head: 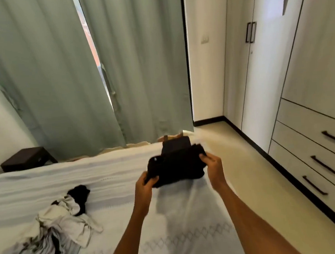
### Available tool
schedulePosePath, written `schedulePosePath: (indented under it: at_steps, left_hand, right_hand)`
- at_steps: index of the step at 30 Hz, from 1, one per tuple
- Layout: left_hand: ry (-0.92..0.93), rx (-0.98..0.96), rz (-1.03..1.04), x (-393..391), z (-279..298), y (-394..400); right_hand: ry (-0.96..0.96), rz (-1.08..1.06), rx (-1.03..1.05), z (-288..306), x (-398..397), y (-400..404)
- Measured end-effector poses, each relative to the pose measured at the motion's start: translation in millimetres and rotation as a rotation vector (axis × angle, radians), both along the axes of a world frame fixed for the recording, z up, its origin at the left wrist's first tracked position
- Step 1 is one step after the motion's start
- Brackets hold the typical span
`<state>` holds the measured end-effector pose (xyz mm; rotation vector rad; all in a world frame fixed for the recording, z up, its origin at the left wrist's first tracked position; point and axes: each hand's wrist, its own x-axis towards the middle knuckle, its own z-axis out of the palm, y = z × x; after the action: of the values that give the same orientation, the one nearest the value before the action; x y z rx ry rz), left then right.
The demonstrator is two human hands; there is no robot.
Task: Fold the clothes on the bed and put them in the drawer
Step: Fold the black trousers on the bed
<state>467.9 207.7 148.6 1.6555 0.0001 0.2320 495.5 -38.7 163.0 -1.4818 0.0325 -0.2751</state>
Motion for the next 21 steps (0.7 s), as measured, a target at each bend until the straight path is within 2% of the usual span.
schedulePosePath:
  at_steps: [4,7,10,13,17,19,21]
  left_hand:
    - [0.145,0.251,-0.081,-83,-125,7]
    - [0.101,0.423,-0.12,-140,-175,12]
    - [-0.055,0.603,-0.164,-184,-204,23]
    - [-0.14,0.786,-0.151,-227,-228,33]
    - [-0.265,1.059,-0.249,-294,-258,41]
    - [-0.298,1.12,-0.278,-322,-273,43]
    - [-0.333,1.118,-0.284,-348,-289,46]
  right_hand:
    - [0.109,-0.007,0.025,-126,-103,-7]
    - [0.142,-0.009,-0.038,-187,-175,-7]
    - [0.142,-0.041,-0.092,-222,-226,-5]
    - [0.149,-0.081,-0.12,-240,-278,-2]
    - [0.117,-0.149,-0.122,-265,-357,-3]
    - [0.186,-0.193,-0.176,-281,-392,-4]
    - [0.204,-0.123,-0.224,-302,-417,-8]
